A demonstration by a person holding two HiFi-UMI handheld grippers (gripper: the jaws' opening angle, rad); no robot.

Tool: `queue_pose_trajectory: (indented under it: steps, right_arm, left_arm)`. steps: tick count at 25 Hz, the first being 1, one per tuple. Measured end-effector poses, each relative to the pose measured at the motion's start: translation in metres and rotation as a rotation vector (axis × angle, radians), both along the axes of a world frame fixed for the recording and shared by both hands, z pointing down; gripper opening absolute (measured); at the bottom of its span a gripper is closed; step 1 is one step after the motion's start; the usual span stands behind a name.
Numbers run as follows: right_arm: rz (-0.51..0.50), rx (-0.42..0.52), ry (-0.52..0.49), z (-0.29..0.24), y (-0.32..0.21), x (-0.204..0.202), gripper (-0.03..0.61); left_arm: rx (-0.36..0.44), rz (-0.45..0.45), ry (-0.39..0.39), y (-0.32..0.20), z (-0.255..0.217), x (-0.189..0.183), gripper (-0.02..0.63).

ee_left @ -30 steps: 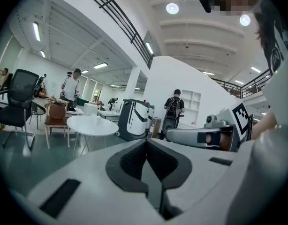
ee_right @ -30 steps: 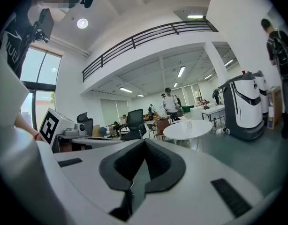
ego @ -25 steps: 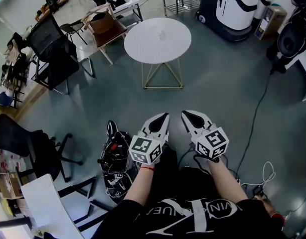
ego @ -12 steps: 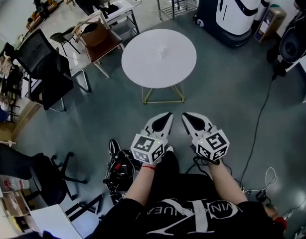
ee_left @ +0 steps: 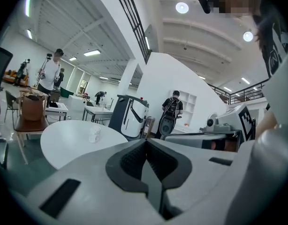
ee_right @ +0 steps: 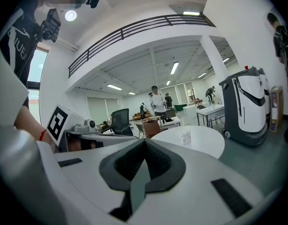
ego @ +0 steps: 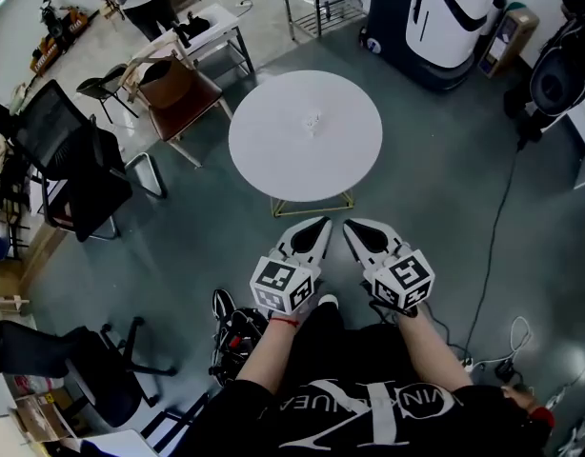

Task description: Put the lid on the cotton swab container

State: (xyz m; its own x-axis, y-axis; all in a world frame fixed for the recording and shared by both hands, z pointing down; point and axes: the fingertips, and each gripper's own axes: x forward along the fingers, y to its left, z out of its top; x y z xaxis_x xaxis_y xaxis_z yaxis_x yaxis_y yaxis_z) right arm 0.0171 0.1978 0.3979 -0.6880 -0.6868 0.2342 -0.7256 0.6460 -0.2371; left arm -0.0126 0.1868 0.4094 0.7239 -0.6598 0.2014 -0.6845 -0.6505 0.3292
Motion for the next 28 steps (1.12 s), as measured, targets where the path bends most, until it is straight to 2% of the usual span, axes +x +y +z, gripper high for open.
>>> queue_pose_trajectory:
  steps: [4, 12, 19, 28]
  right_arm:
    - [0.007, -0.008, 0.031, 0.010, -0.015, -0.005, 0.002]
    - [-0.010, -0.040, 0.009, 0.010, -0.044, -0.006, 0.002]
    - [-0.108, -0.055, 0.004, 0.023, -0.093, -0.024, 0.002]
    - [-0.254, -0.065, 0.051, 0.026, -0.184, -0.026, 0.002]
  left_arm:
    - [-0.010, 0.013, 0.009, -0.020, 0.004, -0.007, 0.006]
    - [-0.028, 0.029, 0.015, -0.042, 0.010, 0.007, 0.006]
    - [-0.037, -0.027, -0.005, -0.090, 0.019, -0.004, 0.006]
    - [-0.081, -0.158, 0.018, -0.182, 0.027, -0.005, 0.006]
